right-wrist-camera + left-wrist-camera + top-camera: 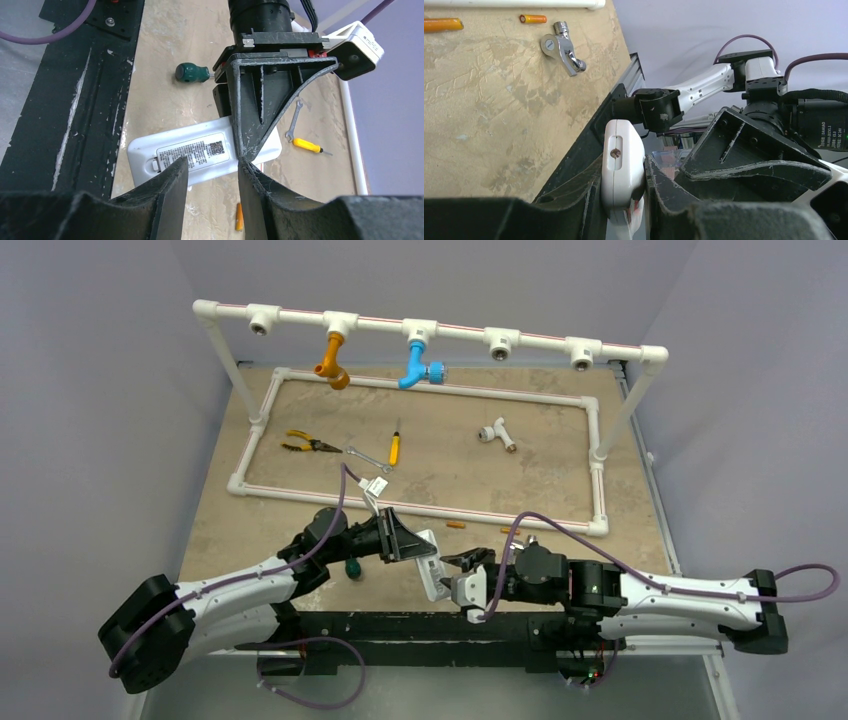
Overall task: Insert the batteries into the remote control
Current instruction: Remove the battery cover from the remote control.
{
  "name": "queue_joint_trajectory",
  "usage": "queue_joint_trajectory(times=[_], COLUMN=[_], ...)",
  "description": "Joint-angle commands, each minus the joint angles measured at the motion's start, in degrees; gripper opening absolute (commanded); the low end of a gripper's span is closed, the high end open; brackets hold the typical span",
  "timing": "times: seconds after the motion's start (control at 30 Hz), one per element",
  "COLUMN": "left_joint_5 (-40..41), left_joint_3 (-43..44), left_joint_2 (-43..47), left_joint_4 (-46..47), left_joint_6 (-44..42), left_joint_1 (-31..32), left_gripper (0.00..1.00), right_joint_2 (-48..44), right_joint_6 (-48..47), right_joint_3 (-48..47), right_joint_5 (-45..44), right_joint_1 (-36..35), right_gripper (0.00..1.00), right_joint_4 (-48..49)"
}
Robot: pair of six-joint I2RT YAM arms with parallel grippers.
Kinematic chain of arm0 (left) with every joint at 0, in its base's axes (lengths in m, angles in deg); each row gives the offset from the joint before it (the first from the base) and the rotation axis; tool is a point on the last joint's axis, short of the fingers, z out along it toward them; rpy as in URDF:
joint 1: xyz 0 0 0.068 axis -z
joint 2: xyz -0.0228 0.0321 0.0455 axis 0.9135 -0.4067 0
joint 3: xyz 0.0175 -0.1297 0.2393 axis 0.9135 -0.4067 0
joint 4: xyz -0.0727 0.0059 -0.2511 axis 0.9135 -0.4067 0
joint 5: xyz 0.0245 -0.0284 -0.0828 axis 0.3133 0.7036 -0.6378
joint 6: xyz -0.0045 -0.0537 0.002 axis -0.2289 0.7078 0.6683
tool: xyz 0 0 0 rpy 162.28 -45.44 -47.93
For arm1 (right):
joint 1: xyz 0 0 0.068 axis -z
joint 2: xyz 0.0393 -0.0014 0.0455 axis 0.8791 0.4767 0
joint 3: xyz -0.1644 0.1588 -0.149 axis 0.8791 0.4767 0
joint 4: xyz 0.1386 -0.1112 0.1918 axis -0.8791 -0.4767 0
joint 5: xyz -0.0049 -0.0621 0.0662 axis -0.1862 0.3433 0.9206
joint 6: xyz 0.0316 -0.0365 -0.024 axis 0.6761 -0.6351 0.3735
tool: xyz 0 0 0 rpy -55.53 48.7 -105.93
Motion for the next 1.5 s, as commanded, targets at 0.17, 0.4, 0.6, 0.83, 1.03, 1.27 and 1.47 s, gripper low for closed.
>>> queue_joint_trajectory(times=[0.17,0.4,0.6,0.83,1.03,1.27,1.47], left_joint_5=[-1.3,-1.4,-1.5,-1.5,-1.6,-1.6,-1.5], left_joint_3=[2.0,2.0,1.9,2.0,2.1,2.0,1.9], left_joint_2=[0.1,0.3,0.5,0.3,0.3,0.3,0.4], left_joint_4=[4.4,4.6,4.5,4.3,4.3,4.4,4.4], left_joint_6=[0.8,0.9,1.0,0.9,0.9,0.9,0.9], left_joint_1=[0.0,0.0,0.0,0.0,0.0,0.0,0.0], left_gripper=[0.00,0.00,0.00,0.00,0.00,0.00,0.00], right_joint_2=[0.1,2.6,3.8,3.5,3.1,3.7,5.2], right_joint_6=[1.4,1.6,1.5,1.4,1.7,1.7,-0.2], right_joint_3=[-3.3,-2.4,-2.6,-2.8,-2.7,-2.7,-2.3], right_joint_5=[4.3,4.3,4.9,5.9,6.6,6.3,0.1], right_joint_1=[0.0,0.0,0.0,0.0,0.0,0.0,0.0], right_gripper=[0.44,0.43,0.43,0.44,0.46,0.46,0.45], right_joint_4=[-2.9,-1.0,-0.4,-1.1,-2.1,-1.9,-1.6])
